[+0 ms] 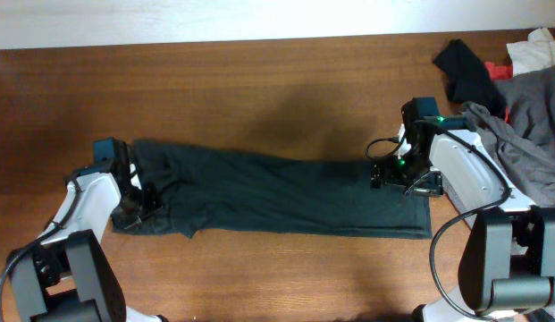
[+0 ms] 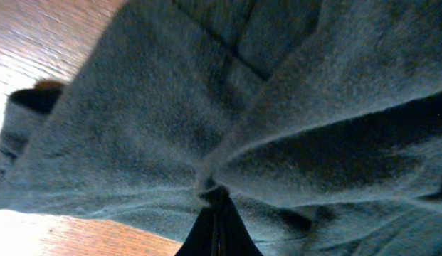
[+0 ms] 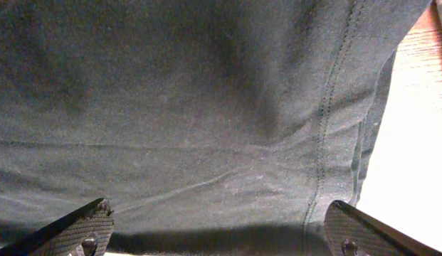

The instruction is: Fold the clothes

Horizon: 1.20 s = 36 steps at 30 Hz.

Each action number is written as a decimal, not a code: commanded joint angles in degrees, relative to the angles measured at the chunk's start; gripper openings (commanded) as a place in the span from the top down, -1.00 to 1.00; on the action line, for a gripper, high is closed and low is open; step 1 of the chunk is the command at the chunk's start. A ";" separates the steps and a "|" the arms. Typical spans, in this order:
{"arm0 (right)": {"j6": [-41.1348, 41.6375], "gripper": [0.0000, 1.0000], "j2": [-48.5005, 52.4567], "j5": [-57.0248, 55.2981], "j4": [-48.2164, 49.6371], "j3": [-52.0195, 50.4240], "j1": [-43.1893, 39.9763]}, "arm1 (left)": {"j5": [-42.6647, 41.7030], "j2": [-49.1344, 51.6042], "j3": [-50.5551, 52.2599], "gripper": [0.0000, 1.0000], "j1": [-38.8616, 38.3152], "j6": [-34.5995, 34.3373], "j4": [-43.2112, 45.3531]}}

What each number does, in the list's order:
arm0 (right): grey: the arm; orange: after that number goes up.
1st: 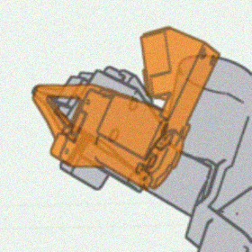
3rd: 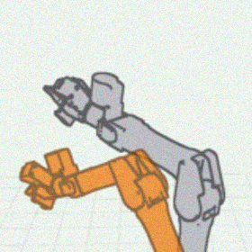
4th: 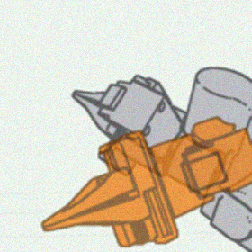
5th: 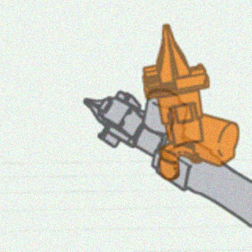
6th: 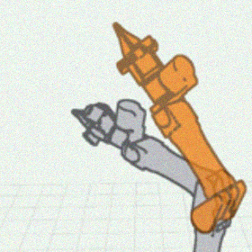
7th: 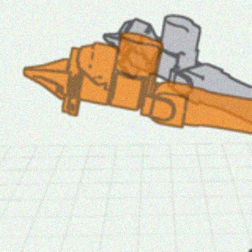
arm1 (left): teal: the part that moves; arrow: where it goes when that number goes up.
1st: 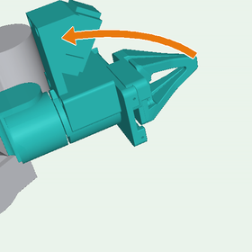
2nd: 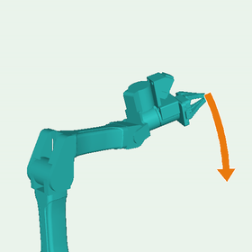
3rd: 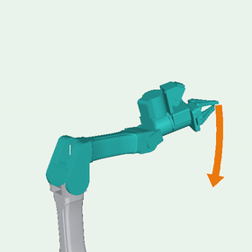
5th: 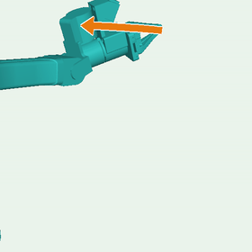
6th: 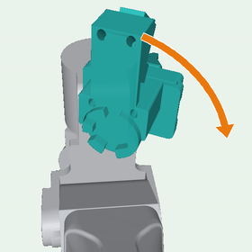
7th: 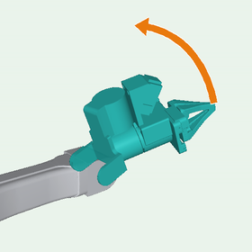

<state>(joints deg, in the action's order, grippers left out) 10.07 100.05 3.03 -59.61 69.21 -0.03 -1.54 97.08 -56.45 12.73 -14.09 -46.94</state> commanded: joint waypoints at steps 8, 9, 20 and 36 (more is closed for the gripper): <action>-0.20 -0.98 -0.63 -0.07 0.11 0.46 -0.04 | 5.05 -1.44 -1.42 0.99 0.74 0.46 -1.22; -0.20 -0.97 -0.63 -0.07 0.11 0.46 -0.04 | 6.10 -1.44 -1.42 0.99 0.92 0.46 -1.31; -0.20 -0.97 -0.63 -0.07 0.11 0.46 -0.04 | 9.94 -1.44 -1.42 0.98 3.45 -1.68 0.15; -0.20 -0.98 -0.63 -0.07 0.11 0.46 -0.04 | 8.83 -1.51 -7.72 0.40 3.45 -1.64 0.66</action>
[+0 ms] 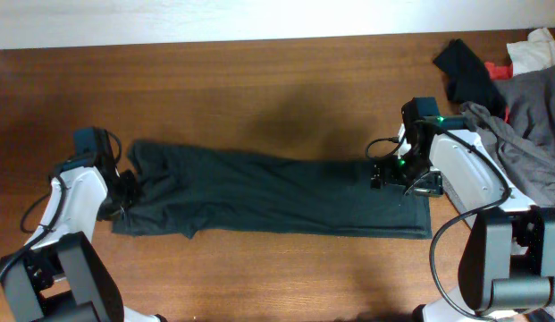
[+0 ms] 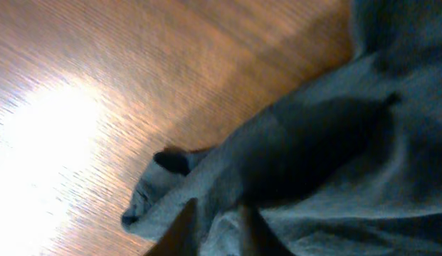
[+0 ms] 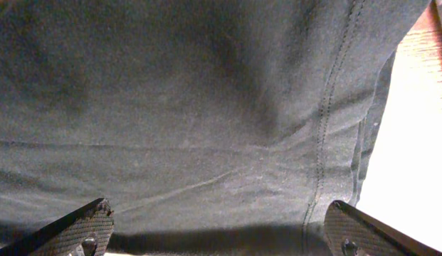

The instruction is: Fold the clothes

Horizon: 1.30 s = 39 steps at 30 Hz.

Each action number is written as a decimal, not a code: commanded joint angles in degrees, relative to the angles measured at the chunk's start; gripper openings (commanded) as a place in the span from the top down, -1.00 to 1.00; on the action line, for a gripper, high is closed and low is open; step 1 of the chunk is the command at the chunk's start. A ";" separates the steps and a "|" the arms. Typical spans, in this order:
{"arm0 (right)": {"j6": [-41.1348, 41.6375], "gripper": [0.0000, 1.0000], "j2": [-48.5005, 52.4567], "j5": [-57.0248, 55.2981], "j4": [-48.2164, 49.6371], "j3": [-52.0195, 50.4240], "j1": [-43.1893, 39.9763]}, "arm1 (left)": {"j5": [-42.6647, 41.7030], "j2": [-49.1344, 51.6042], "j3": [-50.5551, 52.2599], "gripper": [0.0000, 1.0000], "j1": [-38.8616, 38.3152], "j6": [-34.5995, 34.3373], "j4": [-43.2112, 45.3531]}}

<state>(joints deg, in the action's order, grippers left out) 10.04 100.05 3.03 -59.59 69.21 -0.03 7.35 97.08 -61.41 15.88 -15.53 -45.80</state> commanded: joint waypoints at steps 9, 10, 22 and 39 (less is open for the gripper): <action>-0.17 -0.97 -0.63 -0.07 0.09 0.46 -0.04 | -6.75 -3.15 -10.54 0.25 -0.24 -0.24 -5.01; -0.17 -0.97 -0.63 -0.07 0.09 0.46 -0.04 | -6.78 -3.69 -11.32 0.24 -0.22 -0.33 -5.55; -0.17 -0.98 -0.63 -0.07 0.09 0.46 -0.04 | -18.16 -5.66 -12.68 0.46 -5.03 -1.51 -0.46; -0.20 -0.98 0.07 7.80 6.19 0.15 0.02 | -23.30 11.28 -12.57 0.61 -9.62 2.40 -1.18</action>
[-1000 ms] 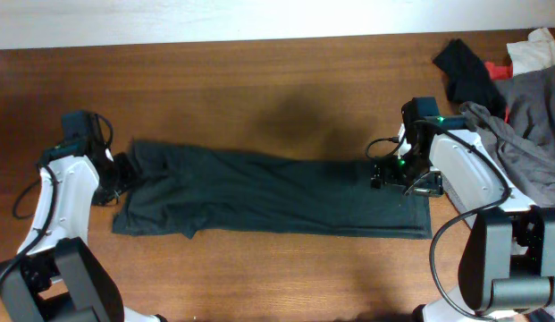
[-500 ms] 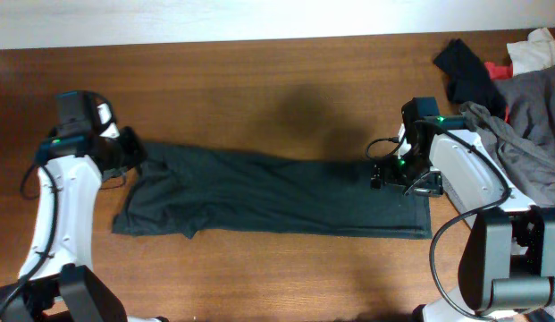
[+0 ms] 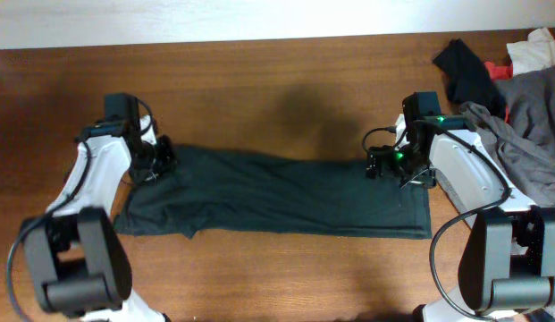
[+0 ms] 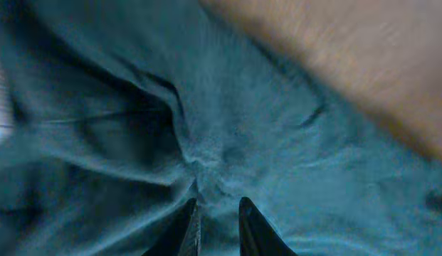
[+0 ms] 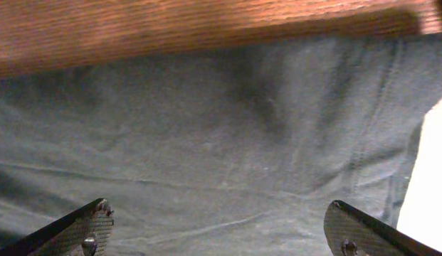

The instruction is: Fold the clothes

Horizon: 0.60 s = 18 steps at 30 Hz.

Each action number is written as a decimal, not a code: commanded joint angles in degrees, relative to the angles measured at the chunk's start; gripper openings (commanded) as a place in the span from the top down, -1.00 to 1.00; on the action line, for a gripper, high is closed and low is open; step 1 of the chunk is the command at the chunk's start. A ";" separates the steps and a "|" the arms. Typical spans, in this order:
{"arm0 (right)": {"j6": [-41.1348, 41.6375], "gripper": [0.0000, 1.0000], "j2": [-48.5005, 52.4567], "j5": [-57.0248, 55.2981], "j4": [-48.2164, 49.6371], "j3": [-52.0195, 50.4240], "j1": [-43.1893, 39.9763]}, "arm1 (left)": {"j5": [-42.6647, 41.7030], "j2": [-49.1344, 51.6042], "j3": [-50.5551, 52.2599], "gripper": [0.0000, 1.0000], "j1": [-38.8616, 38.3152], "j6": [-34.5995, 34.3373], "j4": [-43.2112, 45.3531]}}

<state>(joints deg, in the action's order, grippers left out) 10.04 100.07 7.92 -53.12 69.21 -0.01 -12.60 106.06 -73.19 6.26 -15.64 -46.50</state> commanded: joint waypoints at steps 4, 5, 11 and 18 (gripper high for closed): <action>-0.26 -0.98 0.04 5.11 -1.11 0.09 0.04 | 2.10 4.35 -0.79 0.68 0.31 2.47 -0.70; -0.26 -0.97 0.04 5.20 -1.29 0.02 0.07 | 3.32 4.35 -0.79 0.70 0.52 2.47 -0.72; -2.49 -0.98 0.04 6.10 -1.53 -0.83 0.42 | 11.08 4.20 -0.79 0.74 2.03 1.42 -1.18; -4.11 -0.97 0.04 9.53 -0.09 -1.11 5.18 | 12.41 5.09 -0.50 0.73 2.43 0.52 -0.72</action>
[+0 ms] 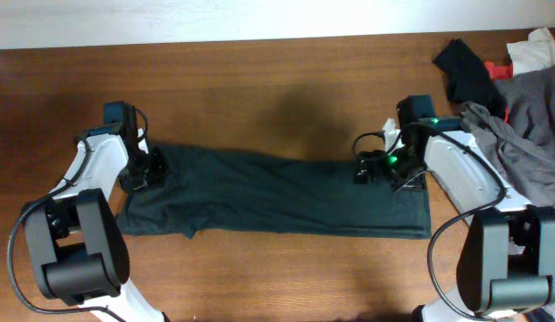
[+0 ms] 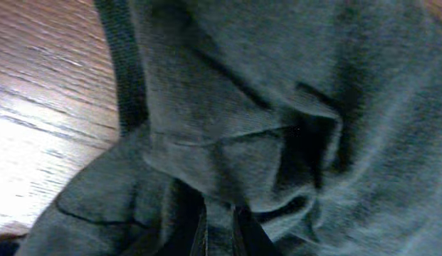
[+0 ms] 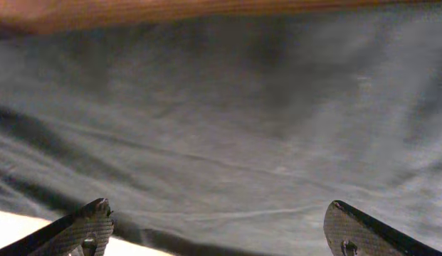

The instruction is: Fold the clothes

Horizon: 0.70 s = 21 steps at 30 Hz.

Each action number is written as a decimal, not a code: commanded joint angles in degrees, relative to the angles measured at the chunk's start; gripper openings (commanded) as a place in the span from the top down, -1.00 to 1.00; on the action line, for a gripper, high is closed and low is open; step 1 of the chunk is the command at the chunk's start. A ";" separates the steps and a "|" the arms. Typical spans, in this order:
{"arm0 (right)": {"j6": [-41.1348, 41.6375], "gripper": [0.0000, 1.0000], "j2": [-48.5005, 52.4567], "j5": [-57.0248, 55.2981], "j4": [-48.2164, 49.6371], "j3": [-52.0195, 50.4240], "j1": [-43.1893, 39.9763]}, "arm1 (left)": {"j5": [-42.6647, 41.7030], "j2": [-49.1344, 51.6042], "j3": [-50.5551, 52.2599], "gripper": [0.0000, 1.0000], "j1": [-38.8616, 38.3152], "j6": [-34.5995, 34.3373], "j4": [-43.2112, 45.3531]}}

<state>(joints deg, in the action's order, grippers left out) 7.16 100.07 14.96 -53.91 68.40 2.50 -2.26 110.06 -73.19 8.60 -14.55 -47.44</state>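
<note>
A dark green garment [image 1: 277,192] lies stretched out lengthwise across the wooden table [image 1: 259,98]. My left gripper [image 1: 145,170] is at its upper left corner. In the left wrist view the two fingers [image 2: 219,229] stand close together with bunched cloth [image 2: 228,142] pinched between them. My right gripper [image 1: 368,170] hovers over the garment's upper right part. In the right wrist view it [image 3: 221,231] is wide open, with flat cloth [image 3: 228,121] below it and nothing between the fingertips [image 3: 92,220].
A pile of other clothes sits at the back right: a black piece [image 1: 469,72], a grey garment [image 1: 527,116], something white [image 1: 536,49] and a bit of red [image 1: 500,70]. Bare wood lies behind and in front of the garment.
My left gripper has shifted slightly toward the garment's left edge and its fingers have closed tighter on a fold. My right gripper has moved left along the garment's upper edge, still open.
At first my left gripper pinched cloth at the garment's lower left, while the right stood open over the right end. Then the left was at the left edge with fingers slightly apart. Later it was at the upper left corner, where it now grips cloth.
</note>
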 commanded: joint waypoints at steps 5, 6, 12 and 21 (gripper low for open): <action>-1.22 -0.98 0.04 2.47 3.43 -0.31 8.79 | 5.16 3.76 -0.02 0.77 0.13 -0.57 0.44; -1.22 -0.98 0.04 2.47 3.87 -0.31 10.12 | 6.45 3.96 -0.02 0.81 0.26 -0.59 0.46; -6.34 -0.94 0.04 5.51 8.39 -0.31 19.02 | 6.47 2.14 -1.95 0.87 1.09 -0.57 -0.07; -17.62 -0.86 0.04 8.63 15.34 -0.31 33.83 | 5.05 -8.85 -11.39 0.83 2.29 -2.89 -3.56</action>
<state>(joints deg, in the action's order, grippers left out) -5.54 100.07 21.93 -39.40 68.34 32.58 2.57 107.59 -80.42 9.61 -15.07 -50.72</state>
